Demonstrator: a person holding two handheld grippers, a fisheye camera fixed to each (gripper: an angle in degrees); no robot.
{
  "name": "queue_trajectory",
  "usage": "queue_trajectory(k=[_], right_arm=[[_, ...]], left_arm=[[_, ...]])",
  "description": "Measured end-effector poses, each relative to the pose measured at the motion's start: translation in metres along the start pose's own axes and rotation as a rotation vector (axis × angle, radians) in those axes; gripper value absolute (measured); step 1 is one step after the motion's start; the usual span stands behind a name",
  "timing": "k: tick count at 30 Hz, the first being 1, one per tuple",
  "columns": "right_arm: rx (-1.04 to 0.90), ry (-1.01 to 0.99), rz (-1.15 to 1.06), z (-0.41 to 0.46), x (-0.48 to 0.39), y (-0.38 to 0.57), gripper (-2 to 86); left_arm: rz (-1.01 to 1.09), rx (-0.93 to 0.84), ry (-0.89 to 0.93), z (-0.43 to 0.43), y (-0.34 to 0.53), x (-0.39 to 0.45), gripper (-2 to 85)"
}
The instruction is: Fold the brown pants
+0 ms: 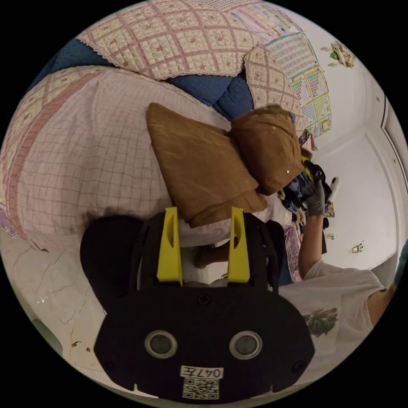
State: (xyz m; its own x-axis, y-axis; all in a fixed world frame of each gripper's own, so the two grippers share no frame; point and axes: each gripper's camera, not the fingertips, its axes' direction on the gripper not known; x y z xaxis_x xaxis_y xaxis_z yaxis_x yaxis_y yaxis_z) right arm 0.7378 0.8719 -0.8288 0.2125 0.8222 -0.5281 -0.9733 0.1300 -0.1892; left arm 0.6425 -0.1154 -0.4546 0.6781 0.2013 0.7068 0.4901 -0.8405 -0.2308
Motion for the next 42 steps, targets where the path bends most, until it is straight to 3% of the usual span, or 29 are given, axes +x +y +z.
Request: queue_trajectory(k=[4,7,12,16,18,22,26,30,33,37,39,42], right_arm=[[-0.031,0.161,0.323,-0.035,0.13,0.009,0.9],[-0.11,0.015,0.525,-0.041,0.199,0.019,2.1],[0.02,-0.109,0.566,-0.072,0.224,0.006,10.0],[-0.023,-0.082,0.613,-0.084,0.235,-0.028,2.9],[-0.042,-0.029,0.567,-0.092,0.227,-0.048,1.5],[-0.053,0.166,0.222,-0.108,0.159,-0.119,0.8],[0.107,0.377,-0.076,-0.14,0.099,-0.178,0.6],[0.283,0.366,-0.213,-0.181,0.084,-0.165,0.5],[0.264,0.41,-0.244,-0.188,0.089,-0.124,0.5],[-0.08,0.341,-0.058,-0.151,0.117,-0.091,0.6],[-0.037,0.338,-0.015,-0.151,0.115,-0.086,0.8],[-0.067,0.303,0.057,-0.153,0.114,-0.101,0.9]], left_arm=[[-0.045,-0.007,0.027,0.007,-0.023,-0.006,14.8],[-0.071,0.005,0.058,0.006,-0.042,-0.007,12.2],[-0.085,0.038,0.087,0.0,-0.077,0.003,8.0],[-0.001,0.09,0.041,-0.013,-0.103,0.033,2.9],[0.094,0.143,0.053,-0.031,-0.131,0.061,1.3],[0.307,0.186,0.064,-0.065,-0.225,0.117,0.1],[0.632,0.175,-0.105,-0.107,-0.333,0.226,-0.2],[0.85,0.21,-0.402,-0.147,-0.323,0.297,0.0],[0.741,0.153,-0.413,-0.14,-0.314,0.256,0.1],[0.453,0.0,-0.175,-0.086,-0.329,0.153,0.1],[0.347,-0.111,-0.185,-0.038,-0.333,0.121,0.1],[0.364,-0.06,-0.191,-0.043,-0.341,0.136,0.0]])
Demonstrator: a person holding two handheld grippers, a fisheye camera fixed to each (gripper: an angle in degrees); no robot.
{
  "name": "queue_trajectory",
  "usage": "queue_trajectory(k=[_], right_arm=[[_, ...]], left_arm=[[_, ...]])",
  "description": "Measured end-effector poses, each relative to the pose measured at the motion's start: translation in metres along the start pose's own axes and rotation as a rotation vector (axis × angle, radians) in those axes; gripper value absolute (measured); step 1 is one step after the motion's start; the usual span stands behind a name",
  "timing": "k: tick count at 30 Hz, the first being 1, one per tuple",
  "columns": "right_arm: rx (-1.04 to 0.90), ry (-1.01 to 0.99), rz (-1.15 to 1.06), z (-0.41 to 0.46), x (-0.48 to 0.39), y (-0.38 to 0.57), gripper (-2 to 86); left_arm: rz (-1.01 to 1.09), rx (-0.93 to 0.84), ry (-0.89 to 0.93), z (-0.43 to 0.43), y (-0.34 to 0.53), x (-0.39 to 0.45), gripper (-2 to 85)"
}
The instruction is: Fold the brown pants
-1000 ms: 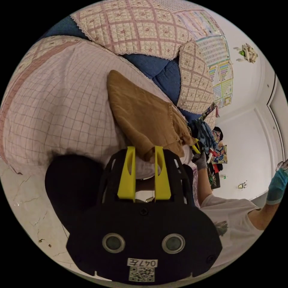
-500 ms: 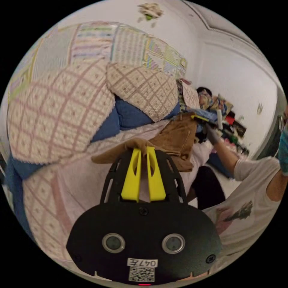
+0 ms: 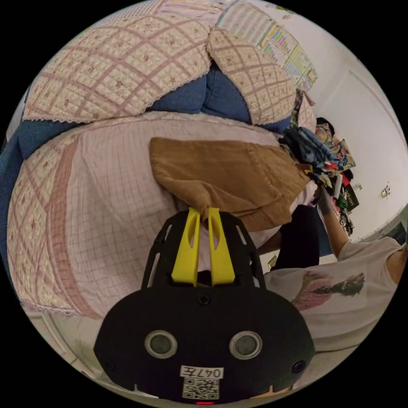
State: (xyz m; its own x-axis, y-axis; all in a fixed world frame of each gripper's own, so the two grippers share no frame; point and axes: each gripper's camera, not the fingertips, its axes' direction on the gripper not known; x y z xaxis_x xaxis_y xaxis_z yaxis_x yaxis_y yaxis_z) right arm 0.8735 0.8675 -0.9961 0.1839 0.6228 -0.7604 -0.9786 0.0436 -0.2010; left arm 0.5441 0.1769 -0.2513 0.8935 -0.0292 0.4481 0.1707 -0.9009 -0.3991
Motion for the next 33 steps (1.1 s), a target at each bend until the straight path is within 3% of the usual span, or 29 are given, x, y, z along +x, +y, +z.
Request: queue_trajectory(k=[4,6,9,14,17,19,22,24,26,29,33], right_arm=[[-0.046,0.112,-0.163,-0.006,-0.045,-0.054,0.5],[-0.003,0.203,-0.286,-0.014,-0.078,-0.089,0.5],[0.117,0.272,-0.403,-0.023,-0.115,-0.149,0.4],[0.373,0.325,-0.393,-0.033,-0.12,-0.207,0.4],[0.4,0.358,-0.372,-0.02,-0.109,-0.199,0.5],[0.335,0.344,-0.362,0.003,-0.099,-0.187,0.6],[0.146,0.367,-0.32,0.06,-0.087,-0.16,1.5],[-0.049,0.38,-0.29,0.101,-0.081,-0.146,3.3],[-0.199,0.37,-0.206,0.128,-0.07,-0.133,6.5],[-0.093,0.324,-0.137,0.102,-0.067,-0.133,8.6],[0.193,0.277,-0.019,0.041,-0.087,-0.135,10.4]], left_arm=[[0.073,0.106,0.024,-0.031,-0.062,0.021,-0.3],[0.198,0.138,-0.053,-0.052,-0.138,0.054,-0.4],[0.351,0.159,-0.211,-0.07,-0.244,0.096,-0.5],[0.358,0.298,-0.219,-0.106,-0.352,0.098,-0.3],[0.349,0.385,-0.24,-0.111,-0.353,0.088,0.1],[0.305,0.34,-0.223,-0.083,-0.348,0.065,0.5],[0.154,0.134,-0.126,0.023,-0.334,0.003,1.9],[-0.056,-0.07,0.011,0.125,-0.316,-0.054,3.5],[-0.18,-0.129,0.031,0.166,-0.301,-0.084,8.3],[-0.202,-0.091,-0.1,0.154,-0.299,-0.087,14.8],[0.02,0.031,-0.289,0.112,-0.329,0.01,14.2]])
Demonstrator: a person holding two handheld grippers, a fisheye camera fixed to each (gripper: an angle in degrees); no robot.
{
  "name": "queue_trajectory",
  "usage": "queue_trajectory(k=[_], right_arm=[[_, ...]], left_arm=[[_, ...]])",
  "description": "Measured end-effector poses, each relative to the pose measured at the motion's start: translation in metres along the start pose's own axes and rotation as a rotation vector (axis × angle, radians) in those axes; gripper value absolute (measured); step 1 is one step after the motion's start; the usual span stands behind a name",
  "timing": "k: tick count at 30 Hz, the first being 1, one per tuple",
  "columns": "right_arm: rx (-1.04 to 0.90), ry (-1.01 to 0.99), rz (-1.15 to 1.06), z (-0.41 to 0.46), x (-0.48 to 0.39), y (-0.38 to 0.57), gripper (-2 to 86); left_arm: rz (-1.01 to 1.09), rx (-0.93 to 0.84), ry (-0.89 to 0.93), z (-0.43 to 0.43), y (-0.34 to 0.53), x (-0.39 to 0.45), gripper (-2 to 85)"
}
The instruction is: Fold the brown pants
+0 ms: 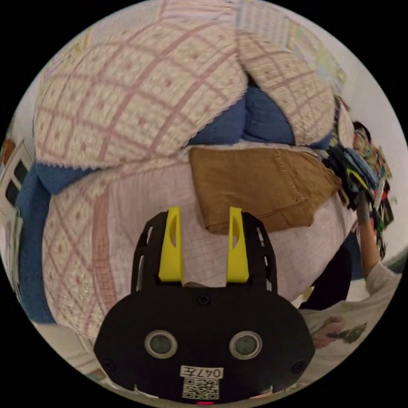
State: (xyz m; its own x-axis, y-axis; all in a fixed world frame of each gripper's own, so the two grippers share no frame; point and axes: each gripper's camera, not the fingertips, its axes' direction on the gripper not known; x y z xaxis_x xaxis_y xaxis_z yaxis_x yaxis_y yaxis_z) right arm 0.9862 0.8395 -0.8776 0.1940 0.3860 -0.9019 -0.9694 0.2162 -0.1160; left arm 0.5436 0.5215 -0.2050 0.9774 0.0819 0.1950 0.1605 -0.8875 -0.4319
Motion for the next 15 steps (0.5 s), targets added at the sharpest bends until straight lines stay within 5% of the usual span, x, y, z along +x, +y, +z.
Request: queue_trajectory(k=[5,9,11,15], right_arm=[[0.2,-0.352,0.201,-0.024,-0.032,0.016,7.7],[0.094,-0.444,0.161,0.008,-0.056,0.04,6.9],[0.003,-0.616,0.114,0.023,-0.061,0.037,7.3],[-0.005,-0.588,0.051,0.03,-0.064,0.035,6.7]], left_arm=[[0.311,0.021,0.104,0.04,-0.039,0.186,13.8],[0.404,-0.013,0.091,0.122,-0.047,0.304,13.8],[0.383,-0.011,0.094,0.146,-0.051,0.321,13.8],[0.353,-0.091,0.12,0.193,-0.059,0.331,13.5]])
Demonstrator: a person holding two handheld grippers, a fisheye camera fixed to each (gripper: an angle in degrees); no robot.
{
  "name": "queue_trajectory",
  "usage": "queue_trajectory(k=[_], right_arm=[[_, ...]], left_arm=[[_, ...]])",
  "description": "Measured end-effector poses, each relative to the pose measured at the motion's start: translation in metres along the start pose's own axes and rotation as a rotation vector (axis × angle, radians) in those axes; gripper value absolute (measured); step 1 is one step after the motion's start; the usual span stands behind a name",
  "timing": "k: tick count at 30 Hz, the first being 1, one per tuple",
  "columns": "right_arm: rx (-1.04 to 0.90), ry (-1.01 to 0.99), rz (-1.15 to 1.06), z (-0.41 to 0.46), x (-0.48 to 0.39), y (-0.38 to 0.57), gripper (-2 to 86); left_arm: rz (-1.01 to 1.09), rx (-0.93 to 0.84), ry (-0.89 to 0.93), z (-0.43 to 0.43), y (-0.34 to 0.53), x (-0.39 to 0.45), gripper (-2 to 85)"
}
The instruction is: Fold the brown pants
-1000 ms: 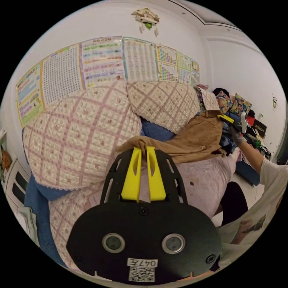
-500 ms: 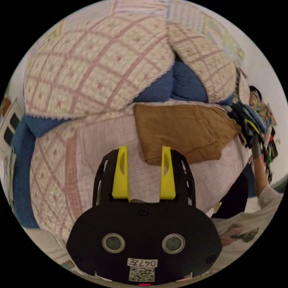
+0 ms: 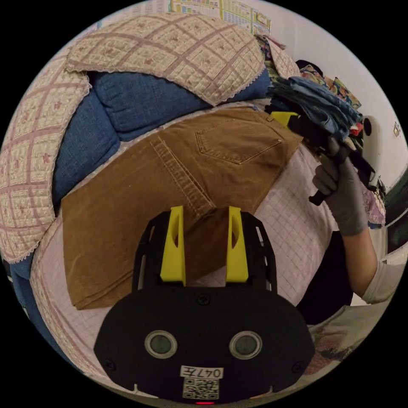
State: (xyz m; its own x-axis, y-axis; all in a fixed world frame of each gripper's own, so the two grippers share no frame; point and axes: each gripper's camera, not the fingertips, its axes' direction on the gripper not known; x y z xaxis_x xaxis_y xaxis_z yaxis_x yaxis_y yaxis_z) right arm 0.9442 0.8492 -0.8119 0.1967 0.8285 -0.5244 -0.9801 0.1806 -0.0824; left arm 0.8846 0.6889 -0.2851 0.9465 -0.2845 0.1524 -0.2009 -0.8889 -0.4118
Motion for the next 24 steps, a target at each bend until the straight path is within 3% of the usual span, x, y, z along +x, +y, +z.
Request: queue_trajectory(k=[5,9,14,19,24], right_arm=[[0.002,-0.133,0.081,0.01,0.025,-0.001,5.0],[-0.001,-0.128,0.089,0.014,0.032,0.001,4.3],[-0.001,-0.131,0.114,0.024,0.04,0.007,3.5],[-0.02,-0.109,0.125,0.036,0.044,0.01,3.6],[-0.059,-0.09,0.096,0.056,0.037,0.012,4.3]], left_arm=[[-0.052,0.044,0.062,0.004,0.016,-0.018,5.7],[-0.146,0.103,0.223,-0.001,0.05,-0.063,2.5],[-0.255,0.245,0.25,-0.037,0.108,-0.104,0.2],[-0.387,0.395,0.105,-0.13,0.211,-0.189,-0.3],[-0.536,0.339,-0.242,-0.23,0.353,-0.305,-0.5]])
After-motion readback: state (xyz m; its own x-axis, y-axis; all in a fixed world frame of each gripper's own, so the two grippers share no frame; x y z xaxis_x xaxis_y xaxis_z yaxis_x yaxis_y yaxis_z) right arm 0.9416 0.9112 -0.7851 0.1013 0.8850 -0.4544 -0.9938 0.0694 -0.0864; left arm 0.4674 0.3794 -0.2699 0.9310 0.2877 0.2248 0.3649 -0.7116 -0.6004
